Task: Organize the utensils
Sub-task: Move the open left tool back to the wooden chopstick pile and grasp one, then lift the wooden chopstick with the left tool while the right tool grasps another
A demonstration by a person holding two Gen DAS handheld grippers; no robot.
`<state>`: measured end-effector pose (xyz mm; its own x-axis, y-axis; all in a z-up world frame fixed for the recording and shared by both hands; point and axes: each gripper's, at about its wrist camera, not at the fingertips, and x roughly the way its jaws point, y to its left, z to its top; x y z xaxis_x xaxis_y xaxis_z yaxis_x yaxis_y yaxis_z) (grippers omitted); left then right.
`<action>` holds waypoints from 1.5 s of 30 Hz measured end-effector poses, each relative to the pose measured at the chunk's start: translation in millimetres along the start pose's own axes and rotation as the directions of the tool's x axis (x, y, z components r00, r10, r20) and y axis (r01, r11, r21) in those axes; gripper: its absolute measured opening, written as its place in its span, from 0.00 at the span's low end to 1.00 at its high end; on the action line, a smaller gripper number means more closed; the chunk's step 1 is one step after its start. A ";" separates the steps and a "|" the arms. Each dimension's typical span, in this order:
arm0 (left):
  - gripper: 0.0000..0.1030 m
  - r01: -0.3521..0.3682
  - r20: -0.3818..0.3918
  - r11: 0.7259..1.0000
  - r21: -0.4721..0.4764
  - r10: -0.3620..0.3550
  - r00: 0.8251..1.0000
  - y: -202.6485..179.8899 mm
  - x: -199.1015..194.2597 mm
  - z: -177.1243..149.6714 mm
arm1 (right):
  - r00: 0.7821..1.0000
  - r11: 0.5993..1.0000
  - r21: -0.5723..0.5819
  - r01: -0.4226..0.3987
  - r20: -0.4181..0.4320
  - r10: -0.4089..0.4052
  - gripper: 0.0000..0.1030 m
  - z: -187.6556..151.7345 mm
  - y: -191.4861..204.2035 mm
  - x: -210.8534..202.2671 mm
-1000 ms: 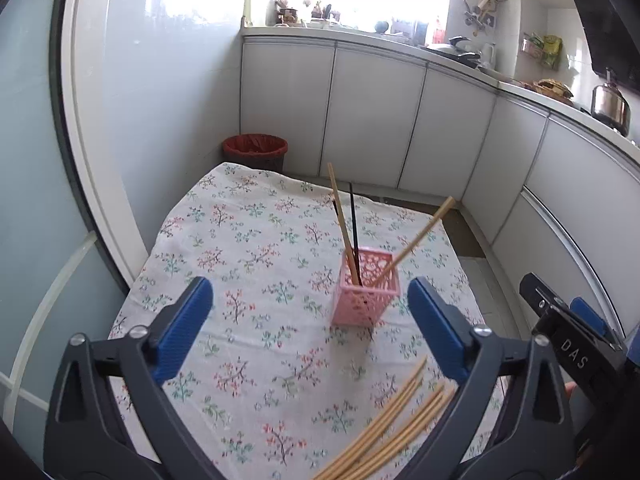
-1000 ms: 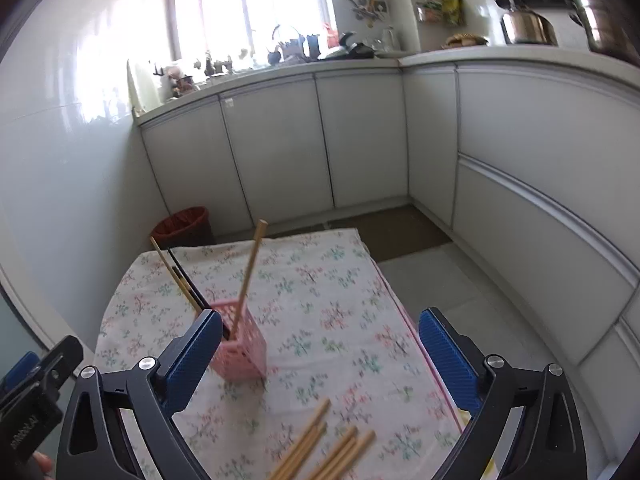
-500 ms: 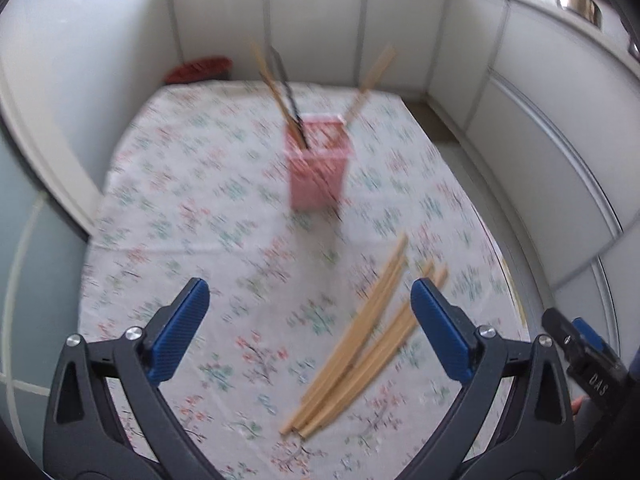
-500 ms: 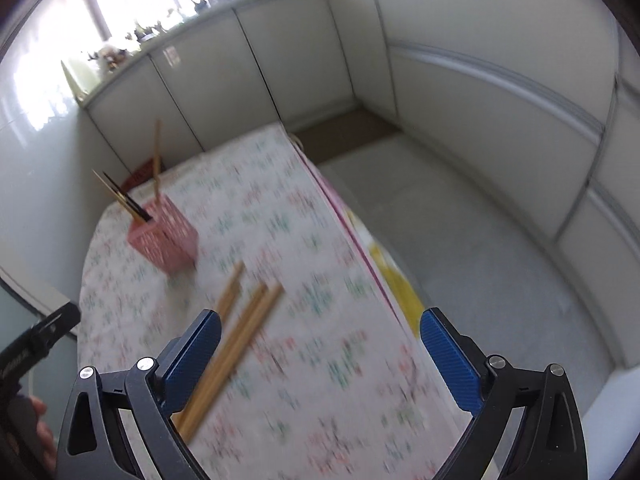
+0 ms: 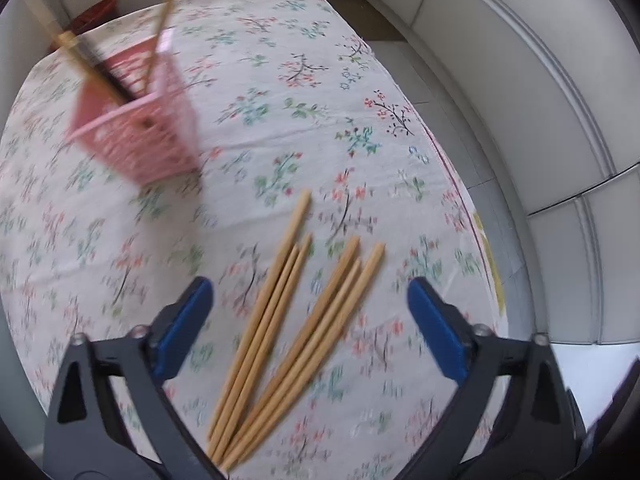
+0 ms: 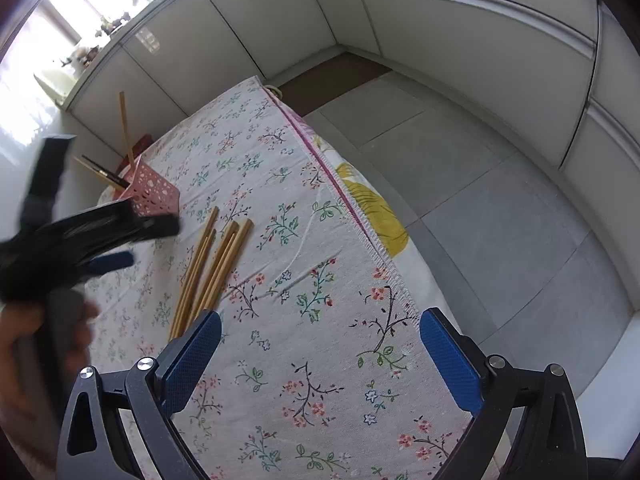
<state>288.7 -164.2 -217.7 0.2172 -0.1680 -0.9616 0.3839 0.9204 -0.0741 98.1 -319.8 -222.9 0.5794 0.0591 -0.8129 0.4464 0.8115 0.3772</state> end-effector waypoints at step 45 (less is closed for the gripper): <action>0.08 0.145 0.414 0.982 -0.124 -0.082 0.907 121.2 -117.6 -95.5 | 0.953 0.987 0.085 0.137 -0.284 -0.108 0.25 76.7 76.5 137.2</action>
<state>224.0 0.9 -138.8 0.5366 -0.3739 -0.7565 0.2970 0.9228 -0.2454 264.1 -294.2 -271.5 0.3102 0.1342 -0.9412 0.5775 0.7598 0.2986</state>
